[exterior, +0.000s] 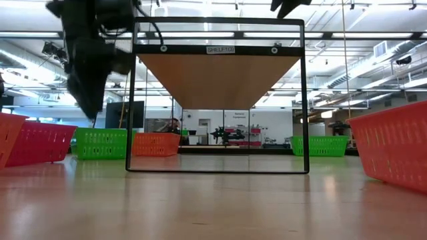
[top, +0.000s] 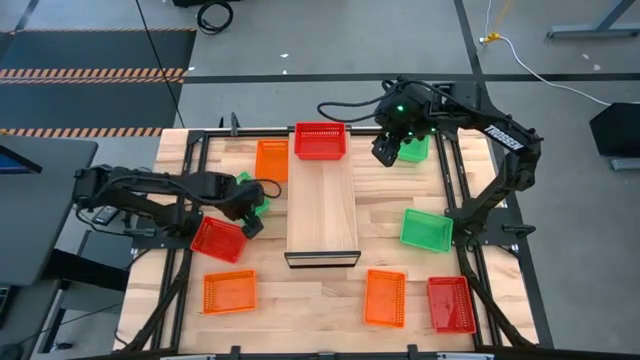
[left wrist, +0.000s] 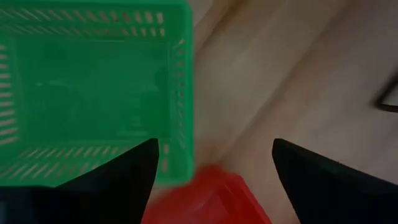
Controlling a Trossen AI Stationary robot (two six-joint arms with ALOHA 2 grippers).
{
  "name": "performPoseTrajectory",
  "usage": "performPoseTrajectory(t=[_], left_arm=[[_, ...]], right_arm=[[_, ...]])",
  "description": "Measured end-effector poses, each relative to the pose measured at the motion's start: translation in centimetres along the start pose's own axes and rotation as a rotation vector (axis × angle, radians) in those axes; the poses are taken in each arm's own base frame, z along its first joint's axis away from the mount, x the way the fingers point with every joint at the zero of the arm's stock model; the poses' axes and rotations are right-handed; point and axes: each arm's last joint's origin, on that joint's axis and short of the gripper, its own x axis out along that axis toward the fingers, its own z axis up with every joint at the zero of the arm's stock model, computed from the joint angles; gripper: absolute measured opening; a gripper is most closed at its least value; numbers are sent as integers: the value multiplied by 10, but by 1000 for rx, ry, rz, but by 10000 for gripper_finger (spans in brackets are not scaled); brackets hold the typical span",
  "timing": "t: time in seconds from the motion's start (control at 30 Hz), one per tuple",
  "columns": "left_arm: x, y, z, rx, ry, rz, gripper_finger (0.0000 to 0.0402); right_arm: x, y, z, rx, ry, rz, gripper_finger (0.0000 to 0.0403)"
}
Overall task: Stack baskets on shelf by color
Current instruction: Put the middle left green basket on the shelf
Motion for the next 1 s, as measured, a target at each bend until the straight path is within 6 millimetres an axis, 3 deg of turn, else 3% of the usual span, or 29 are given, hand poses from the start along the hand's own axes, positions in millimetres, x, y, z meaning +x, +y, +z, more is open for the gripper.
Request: performPoseTrajectory(t=[0.23,0.5,0.63,0.83,1.0], left_arm=[[31,10,-11,-8,22,145,320],[37,7,-8,1,-17,122,288],[37,8,-9,3,-7,136,217],[37,8,-9,3,0,130,33],[34,9,-11,-3,42,140,15]], right_arm=[[0,0,0,23,0,4,222],[0,1,0,47,8,24,222],[0,1,0,47,9,30,222],[0,1,0,45,9,30,222],[0,1,-1,40,11,30,222]])
